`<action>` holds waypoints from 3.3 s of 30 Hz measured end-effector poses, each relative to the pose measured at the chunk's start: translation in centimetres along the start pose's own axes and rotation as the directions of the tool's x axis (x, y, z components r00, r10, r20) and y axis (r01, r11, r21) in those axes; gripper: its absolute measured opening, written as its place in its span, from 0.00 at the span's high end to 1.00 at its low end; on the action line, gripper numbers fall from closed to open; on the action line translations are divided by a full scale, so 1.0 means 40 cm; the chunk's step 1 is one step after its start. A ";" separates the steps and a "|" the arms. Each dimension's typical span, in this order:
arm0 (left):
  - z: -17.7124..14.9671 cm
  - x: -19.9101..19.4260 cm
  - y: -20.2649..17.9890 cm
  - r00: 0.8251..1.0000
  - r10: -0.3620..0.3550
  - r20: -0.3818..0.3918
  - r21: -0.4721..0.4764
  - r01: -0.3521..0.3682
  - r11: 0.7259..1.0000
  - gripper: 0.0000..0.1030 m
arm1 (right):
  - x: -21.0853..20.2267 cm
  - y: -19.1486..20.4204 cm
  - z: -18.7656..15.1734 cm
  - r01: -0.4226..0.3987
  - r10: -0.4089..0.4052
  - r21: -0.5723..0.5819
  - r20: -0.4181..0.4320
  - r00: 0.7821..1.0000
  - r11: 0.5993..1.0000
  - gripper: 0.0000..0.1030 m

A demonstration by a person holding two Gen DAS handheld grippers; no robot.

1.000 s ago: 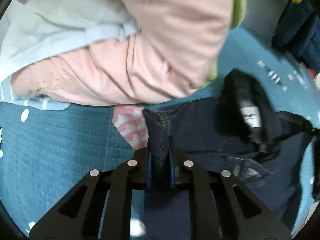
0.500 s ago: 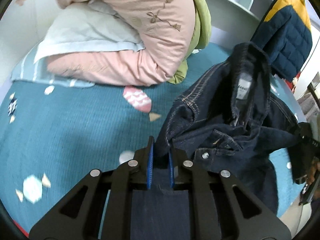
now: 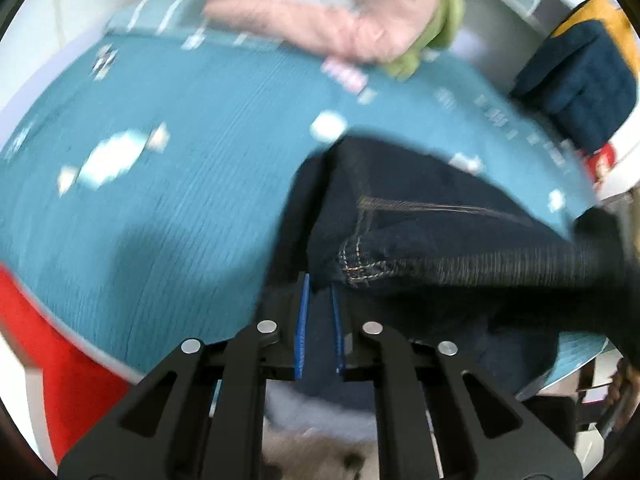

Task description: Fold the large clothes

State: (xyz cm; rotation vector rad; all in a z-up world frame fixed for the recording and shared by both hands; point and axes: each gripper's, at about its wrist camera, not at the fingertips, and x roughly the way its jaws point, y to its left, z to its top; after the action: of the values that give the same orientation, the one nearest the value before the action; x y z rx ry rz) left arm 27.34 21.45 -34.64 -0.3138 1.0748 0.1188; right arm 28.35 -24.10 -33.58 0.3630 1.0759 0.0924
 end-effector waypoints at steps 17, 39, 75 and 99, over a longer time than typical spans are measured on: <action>-0.038 -0.080 -0.114 0.998 -0.014 0.066 0.145 0.004 0.989 0.58 | -0.066 -0.035 -0.081 0.065 -0.065 0.036 0.008 0.998 0.997 0.77; -0.097 0.109 -0.108 0.992 -0.086 -0.093 0.066 0.092 0.994 0.34 | 0.174 -0.011 -0.095 0.149 -0.143 0.015 -0.210 0.967 0.989 0.94; -0.048 0.188 0.018 0.986 -0.102 -0.128 -0.111 0.088 0.990 0.48 | 0.518 0.416 0.096 -0.150 0.153 0.029 -0.225 0.962 0.988 1.00; -0.063 0.166 0.019 0.970 -0.181 -0.160 -0.116 0.164 0.980 0.60 | 0.275 0.372 -0.137 -0.202 0.203 0.037 -0.313 0.928 0.979 0.87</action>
State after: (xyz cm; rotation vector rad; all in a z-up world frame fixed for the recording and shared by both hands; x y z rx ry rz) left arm 28.17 21.00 -41.73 -0.5162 1.2072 -0.0093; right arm 30.34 -6.09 -40.18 0.4735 1.3525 0.3422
